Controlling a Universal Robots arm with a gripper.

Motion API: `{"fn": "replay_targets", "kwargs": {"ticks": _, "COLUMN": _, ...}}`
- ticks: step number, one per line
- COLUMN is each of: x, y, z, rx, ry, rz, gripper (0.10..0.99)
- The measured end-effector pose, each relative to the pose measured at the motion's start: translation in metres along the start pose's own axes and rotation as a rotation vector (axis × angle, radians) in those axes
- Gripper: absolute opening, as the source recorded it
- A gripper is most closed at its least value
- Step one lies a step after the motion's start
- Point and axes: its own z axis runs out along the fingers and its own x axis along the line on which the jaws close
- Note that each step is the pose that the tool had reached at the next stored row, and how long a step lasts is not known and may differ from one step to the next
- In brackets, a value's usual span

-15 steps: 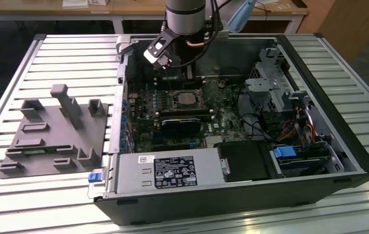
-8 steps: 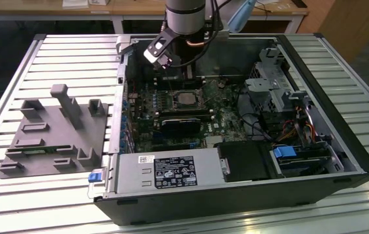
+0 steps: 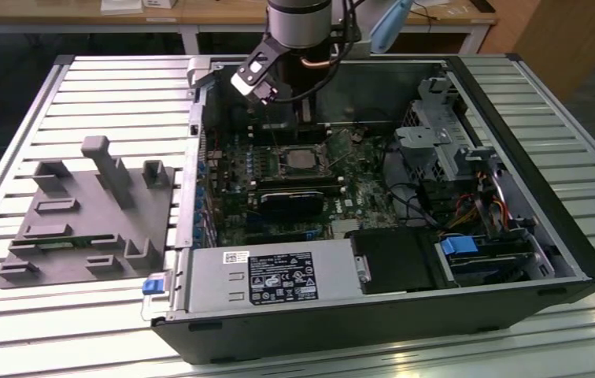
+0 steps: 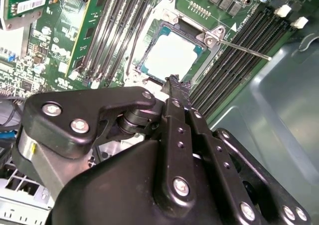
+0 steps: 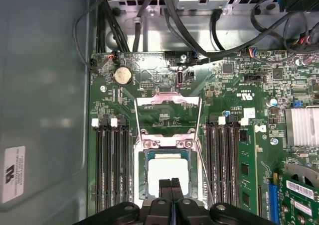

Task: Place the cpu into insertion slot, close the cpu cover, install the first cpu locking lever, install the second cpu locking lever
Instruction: 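Close the cpu cover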

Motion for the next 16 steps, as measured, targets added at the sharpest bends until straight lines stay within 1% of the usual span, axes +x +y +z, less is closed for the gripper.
{"fn": "replay_targets", "kwargs": {"ticks": 2, "x": 0.0001, "y": 0.0003, "z": -0.0028, "rx": 0.0, "ry": 0.0002, "rz": 0.0, "gripper": 0.102}}
{"fn": "replay_targets", "kwargs": {"ticks": 5, "x": 0.0001, "y": 0.001, "z": -0.003, "rx": 0.0, "ry": 0.0001, "rz": 0.0, "gripper": 0.102}}
{"fn": "replay_targets", "kwargs": {"ticks": 7, "x": 0.0002, "y": 0.0029, "z": -0.0029, "rx": 0.0, "ry": 0.0, "rz": 0.0, "gripper": 0.102}}
{"fn": "replay_targets", "kwargs": {"ticks": 16, "x": 0.0008, "y": 0.0195, "z": -0.0012, "rx": 0.001, "ry": 0.0001, "rz": 0.0, "gripper": 0.102}}
